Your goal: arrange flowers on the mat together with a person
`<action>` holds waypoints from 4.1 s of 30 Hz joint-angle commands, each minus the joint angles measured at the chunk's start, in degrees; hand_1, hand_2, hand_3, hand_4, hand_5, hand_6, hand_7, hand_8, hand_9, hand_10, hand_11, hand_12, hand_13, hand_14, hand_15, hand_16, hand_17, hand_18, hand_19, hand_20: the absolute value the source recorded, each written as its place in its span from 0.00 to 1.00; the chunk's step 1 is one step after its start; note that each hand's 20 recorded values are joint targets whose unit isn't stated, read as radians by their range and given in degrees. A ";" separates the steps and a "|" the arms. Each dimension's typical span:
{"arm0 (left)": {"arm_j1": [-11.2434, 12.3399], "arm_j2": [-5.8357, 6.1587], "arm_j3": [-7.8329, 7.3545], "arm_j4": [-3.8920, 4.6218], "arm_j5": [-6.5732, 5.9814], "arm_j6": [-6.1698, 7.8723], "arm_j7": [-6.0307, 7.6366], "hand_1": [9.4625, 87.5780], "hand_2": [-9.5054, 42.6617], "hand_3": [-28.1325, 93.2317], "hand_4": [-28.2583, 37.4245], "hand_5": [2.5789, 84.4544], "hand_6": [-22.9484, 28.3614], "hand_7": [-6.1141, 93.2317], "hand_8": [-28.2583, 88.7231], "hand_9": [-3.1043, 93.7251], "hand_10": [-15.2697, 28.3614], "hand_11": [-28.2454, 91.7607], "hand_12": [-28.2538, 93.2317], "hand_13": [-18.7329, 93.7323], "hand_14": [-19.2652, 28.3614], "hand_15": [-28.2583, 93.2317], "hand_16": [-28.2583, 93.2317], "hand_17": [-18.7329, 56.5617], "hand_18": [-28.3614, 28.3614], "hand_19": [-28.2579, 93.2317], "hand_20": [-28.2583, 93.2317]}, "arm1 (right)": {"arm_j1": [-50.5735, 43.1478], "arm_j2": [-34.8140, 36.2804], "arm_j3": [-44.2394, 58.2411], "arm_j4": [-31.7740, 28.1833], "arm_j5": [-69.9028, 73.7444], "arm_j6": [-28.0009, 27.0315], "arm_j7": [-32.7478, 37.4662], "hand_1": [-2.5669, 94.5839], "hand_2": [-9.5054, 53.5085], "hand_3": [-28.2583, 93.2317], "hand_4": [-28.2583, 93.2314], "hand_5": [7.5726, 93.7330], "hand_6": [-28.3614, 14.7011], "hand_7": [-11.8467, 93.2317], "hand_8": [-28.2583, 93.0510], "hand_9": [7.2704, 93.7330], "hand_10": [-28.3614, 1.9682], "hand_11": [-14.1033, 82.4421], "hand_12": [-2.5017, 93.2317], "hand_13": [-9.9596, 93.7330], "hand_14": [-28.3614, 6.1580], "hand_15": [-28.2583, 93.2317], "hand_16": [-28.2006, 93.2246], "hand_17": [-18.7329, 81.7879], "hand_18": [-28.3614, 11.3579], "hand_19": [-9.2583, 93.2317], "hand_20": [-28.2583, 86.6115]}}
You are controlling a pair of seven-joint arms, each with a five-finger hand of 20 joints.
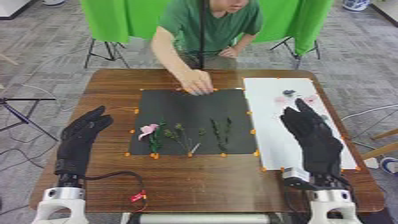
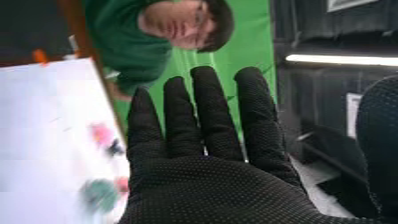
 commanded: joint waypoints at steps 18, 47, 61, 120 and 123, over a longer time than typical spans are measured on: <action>0.18 -0.49 -0.08 -0.35 -0.32 -0.14 -1.25 0.24 0.09 0.78 0.18 0.53 0.51 0.20 0.19 0.51 0.64 0.39 0.35 0.50 0.75 0.35 0.27 0.34 0.71 0.30 0.38 | -3.70 -1.03 0.58 -1.94 0.13 2.03 -0.65 0.09 0.16 0.92 0.09 0.39 0.65 0.20 0.16 0.42 0.46 0.20 0.14 0.41 0.48 0.32 0.32 0.38 0.41 0.10 0.48; -0.08 -0.11 -0.62 -0.34 0.80 -1.41 -2.23 0.24 0.08 0.78 0.18 0.53 0.51 0.20 0.19 0.51 0.64 0.39 0.35 0.49 0.76 0.35 0.27 0.32 0.73 0.31 0.39 | -5.18 0.76 -3.08 -9.37 1.59 9.66 7.03 0.12 0.24 0.87 0.09 0.43 0.53 0.18 0.17 0.46 0.41 0.20 0.15 0.41 0.37 0.31 0.34 0.37 0.40 0.12 0.48; 0.39 -0.71 -0.91 -0.59 1.16 -1.56 -2.46 0.23 0.08 0.78 0.18 0.53 0.51 0.20 0.19 0.51 0.64 0.39 0.35 0.49 0.76 0.35 0.27 0.32 0.73 0.31 0.39 | -5.78 0.36 -2.80 -9.04 1.22 9.64 6.76 0.12 0.24 0.88 0.10 0.44 0.53 0.18 0.17 0.46 0.41 0.20 0.15 0.41 0.37 0.31 0.34 0.37 0.40 0.13 0.48; 1.37 -0.08 -1.73 -1.26 1.04 -1.26 -2.72 0.23 0.07 0.78 0.18 0.53 0.51 0.19 0.19 0.51 0.64 0.39 0.35 0.49 0.76 0.35 0.27 0.32 0.73 0.30 0.38 | 31.51 34.74 -4.32 20.31 -74.19 -8.44 29.32 0.37 0.00 0.77 0.05 0.62 0.66 0.23 0.15 0.80 0.43 0.33 0.22 0.92 0.60 0.54 0.44 0.76 0.39 0.85 0.56; 1.24 -0.03 -1.53 -1.15 0.97 -1.25 -2.64 0.23 0.07 0.78 0.18 0.53 0.51 0.19 0.19 0.51 0.64 0.39 0.35 0.49 0.76 0.35 0.27 0.32 0.73 0.30 0.38 | 32.78 33.94 -5.12 22.64 -74.85 -8.66 29.16 0.37 0.00 0.77 0.05 0.62 0.67 0.23 0.15 0.83 0.45 0.32 0.21 0.94 0.63 0.54 0.44 0.79 0.42 0.86 0.55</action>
